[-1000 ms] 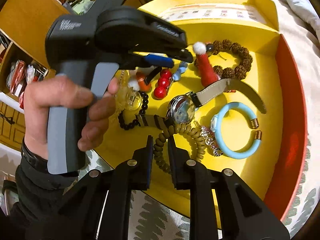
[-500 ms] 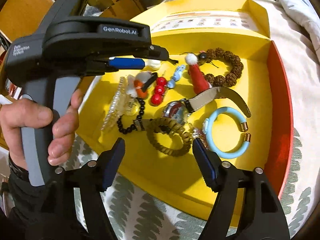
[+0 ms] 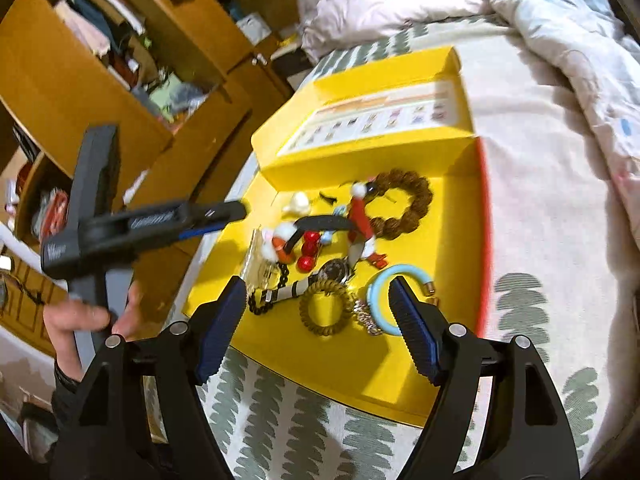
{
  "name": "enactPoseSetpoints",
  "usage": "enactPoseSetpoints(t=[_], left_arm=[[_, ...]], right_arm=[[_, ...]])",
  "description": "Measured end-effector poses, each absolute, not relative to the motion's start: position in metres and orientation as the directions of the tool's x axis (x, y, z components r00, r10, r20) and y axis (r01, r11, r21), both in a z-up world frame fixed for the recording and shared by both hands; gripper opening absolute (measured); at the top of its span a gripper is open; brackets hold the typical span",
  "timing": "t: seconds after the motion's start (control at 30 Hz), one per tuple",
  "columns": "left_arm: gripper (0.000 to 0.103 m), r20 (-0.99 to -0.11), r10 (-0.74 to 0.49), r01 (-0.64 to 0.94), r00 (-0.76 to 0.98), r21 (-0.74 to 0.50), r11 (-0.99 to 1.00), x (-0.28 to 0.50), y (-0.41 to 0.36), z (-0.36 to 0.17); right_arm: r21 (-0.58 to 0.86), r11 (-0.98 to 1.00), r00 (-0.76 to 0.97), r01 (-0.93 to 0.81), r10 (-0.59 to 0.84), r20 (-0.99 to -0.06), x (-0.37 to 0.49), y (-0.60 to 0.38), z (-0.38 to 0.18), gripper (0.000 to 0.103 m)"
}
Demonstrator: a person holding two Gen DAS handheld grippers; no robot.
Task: Organize jewelry
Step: 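Lift both open tools up and away from the yellow box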
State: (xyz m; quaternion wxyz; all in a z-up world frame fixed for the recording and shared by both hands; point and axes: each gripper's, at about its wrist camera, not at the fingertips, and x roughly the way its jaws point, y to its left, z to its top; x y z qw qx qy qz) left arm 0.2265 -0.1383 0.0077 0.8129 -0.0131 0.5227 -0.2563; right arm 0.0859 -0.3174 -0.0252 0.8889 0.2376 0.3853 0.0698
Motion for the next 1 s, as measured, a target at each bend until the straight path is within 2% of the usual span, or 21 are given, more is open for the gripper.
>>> enactPoseSetpoints(t=[0.13, 0.27, 0.33, 0.47, 0.7, 0.83, 1.0], left_arm=[[0.054, -0.824, -0.437, 0.408, 0.361, -0.282, 0.868, 0.208, -0.125, 0.022], [0.063, -0.808, -0.447, 0.409, 0.383, -0.286, 0.867, 0.191, -0.112, 0.027], [0.064, -0.804, -0.460, 0.411, 0.377, -0.300, 0.861, 0.182, -0.106, 0.026], [0.069, -0.802, -0.461, 0.399, 0.381, -0.307, 0.864, 0.167, -0.093, 0.023], [0.072, -0.797, -0.355, 0.370, 0.489, -0.180, 0.912, 0.133, -0.084, 0.017], [0.079, -0.773, -0.280, 0.338, 0.569, -0.091, 0.937, 0.115, -0.081, 0.015], [0.085, -0.756, -0.246, 0.303, 0.607, -0.066, 0.951, 0.100, -0.073, 0.009]], right_arm=[[0.486, 0.870, 0.720, 0.079, 0.287, -0.632, 0.076, -0.328, -0.018, 0.076], [0.493, 0.864, 0.741, 0.104, 0.264, -0.618, 0.062, -0.339, -0.015, 0.076], [0.496, 0.860, 0.749, 0.116, 0.252, -0.613, 0.054, -0.342, -0.014, 0.077], [0.472, 0.872, 0.748, 0.131, 0.225, -0.624, 0.041, -0.337, -0.012, 0.084], [0.361, 0.924, 0.718, 0.127, 0.165, -0.676, 0.026, -0.305, -0.016, 0.088], [0.301, 0.946, 0.705, 0.116, 0.135, -0.696, 0.018, -0.286, -0.019, 0.089], [0.238, 0.964, 0.695, 0.117, 0.092, -0.713, 0.013, -0.272, -0.021, 0.089]])
